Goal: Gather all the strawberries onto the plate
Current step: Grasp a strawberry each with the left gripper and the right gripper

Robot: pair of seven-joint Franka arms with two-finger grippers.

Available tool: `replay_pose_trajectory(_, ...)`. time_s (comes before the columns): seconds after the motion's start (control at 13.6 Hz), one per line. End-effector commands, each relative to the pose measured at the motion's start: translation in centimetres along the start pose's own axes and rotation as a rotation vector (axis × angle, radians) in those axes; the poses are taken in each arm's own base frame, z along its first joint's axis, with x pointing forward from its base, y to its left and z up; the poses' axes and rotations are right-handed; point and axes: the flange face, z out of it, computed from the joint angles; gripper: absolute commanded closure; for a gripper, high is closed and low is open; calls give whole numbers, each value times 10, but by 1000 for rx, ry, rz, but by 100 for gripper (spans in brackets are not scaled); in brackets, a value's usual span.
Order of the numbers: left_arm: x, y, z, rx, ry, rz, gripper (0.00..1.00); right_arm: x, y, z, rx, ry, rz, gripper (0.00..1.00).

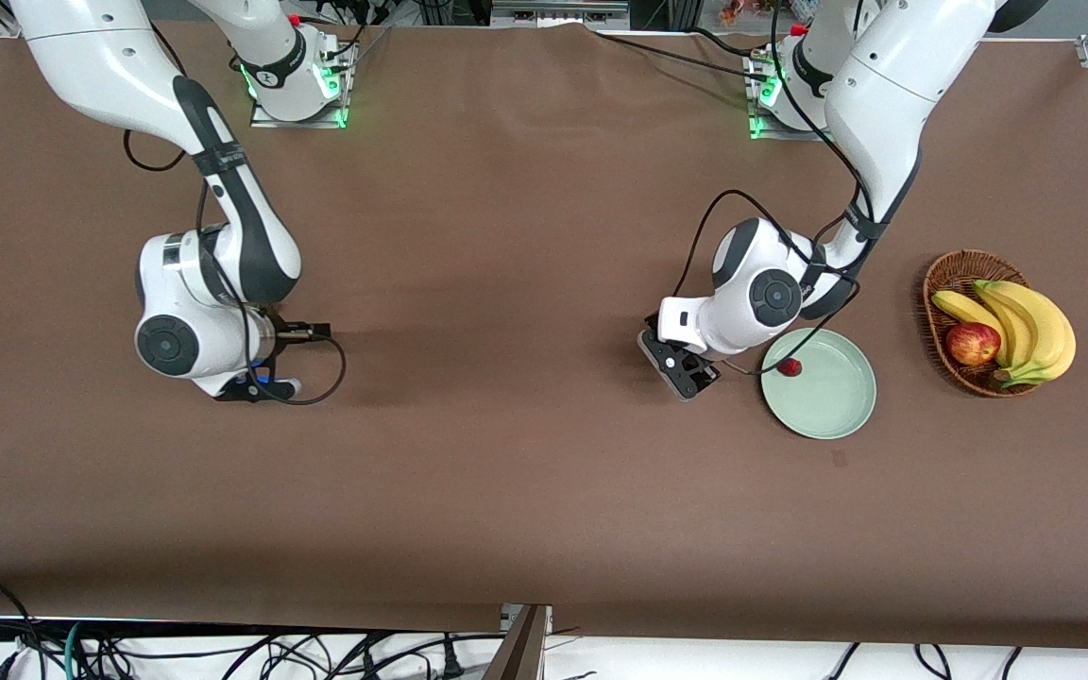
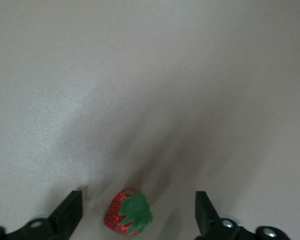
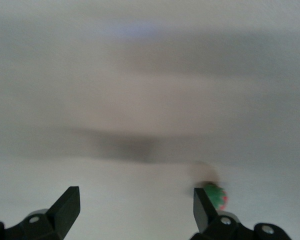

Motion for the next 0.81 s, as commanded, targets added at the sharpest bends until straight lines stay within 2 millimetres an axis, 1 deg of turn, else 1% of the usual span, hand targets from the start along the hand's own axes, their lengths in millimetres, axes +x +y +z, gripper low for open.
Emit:
replay_pose_trajectory(0.0, -2, 4, -3, 29, -12, 40, 72, -15, 20, 10, -15, -21, -64, 0)
replay_pose_trajectory(0.07, -2, 4, -2, 27, -14, 34, 79, -17, 31, 16, -16, -30, -79, 0)
replay_pose_trajectory(0.15, -5, -1, -2, 27, -13, 26, 81, -20, 39, 23, -17, -43, -96, 0)
replay_pose_trajectory(0.22, -5, -1, -4, 28, -13, 25, 91, -22, 46, 29, -18, -44, -111, 0)
replay_pose_trajectory(0.29, -5, -1, -6, 28, -15, 26, 94, -25, 57, 37, -19, -46, -128, 0)
replay_pose_trajectory(0.44, -4, -5, -12, 33, -10, 21, 95, -29, 76, 53, -21, -31, -171, 0)
replay_pose_trajectory(0.51, -7, -12, -20, 27, -22, 9, 95, -31, 80, 58, -22, -30, -174, 0)
replay_pose_trajectory(0.59, -10, -16, -32, 11, -54, 5, 95, -33, 80, 63, -19, -38, -173, 0)
replay_pose_trajectory(0.66, -12, -29, -51, 1, -78, -9, 94, -35, 80, 64, -19, -41, -173, 0)
replay_pose_trajectory(0.73, -16, -41, -63, -26, -116, -23, 94, -35, 80, 67, -18, -46, -173, 0)
